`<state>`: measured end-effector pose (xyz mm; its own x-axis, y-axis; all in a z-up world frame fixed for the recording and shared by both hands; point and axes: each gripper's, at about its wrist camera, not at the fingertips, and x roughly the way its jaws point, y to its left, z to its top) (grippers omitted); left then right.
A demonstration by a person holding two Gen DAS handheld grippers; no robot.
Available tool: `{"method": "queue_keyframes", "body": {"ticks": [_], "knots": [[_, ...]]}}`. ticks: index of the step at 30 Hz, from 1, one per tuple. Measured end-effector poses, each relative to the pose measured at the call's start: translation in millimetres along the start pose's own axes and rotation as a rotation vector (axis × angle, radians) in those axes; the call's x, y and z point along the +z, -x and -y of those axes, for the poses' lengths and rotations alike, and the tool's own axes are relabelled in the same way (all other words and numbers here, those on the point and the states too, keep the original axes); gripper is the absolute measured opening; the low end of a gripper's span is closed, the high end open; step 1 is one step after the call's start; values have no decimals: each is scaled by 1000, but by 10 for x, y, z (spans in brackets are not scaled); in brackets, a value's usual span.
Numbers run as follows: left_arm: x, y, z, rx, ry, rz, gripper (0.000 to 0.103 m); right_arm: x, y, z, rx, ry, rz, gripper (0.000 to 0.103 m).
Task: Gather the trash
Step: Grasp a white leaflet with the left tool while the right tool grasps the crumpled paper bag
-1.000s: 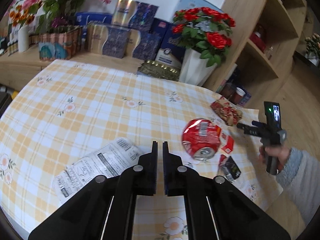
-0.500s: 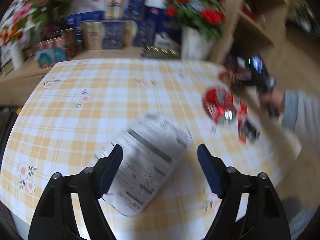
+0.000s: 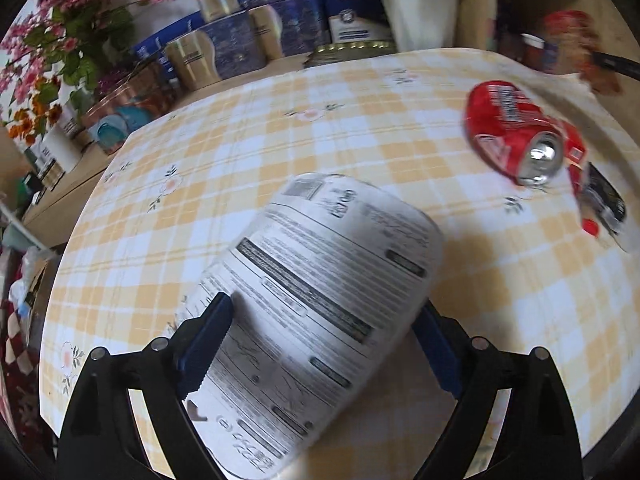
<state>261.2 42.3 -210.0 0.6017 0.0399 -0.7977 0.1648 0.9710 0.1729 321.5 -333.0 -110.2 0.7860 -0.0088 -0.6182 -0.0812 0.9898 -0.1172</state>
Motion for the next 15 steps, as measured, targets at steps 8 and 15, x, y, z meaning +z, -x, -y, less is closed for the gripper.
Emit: {"method": "queue_keyframes", "body": {"ticks": [8,15], "knots": [[103,246,-212,-18,8,56,33,-431,723,-99,43,-47,49,53],[237,807,-711,-131,109,160,9,-501,1172,-119,88,-105,65,53]]}}
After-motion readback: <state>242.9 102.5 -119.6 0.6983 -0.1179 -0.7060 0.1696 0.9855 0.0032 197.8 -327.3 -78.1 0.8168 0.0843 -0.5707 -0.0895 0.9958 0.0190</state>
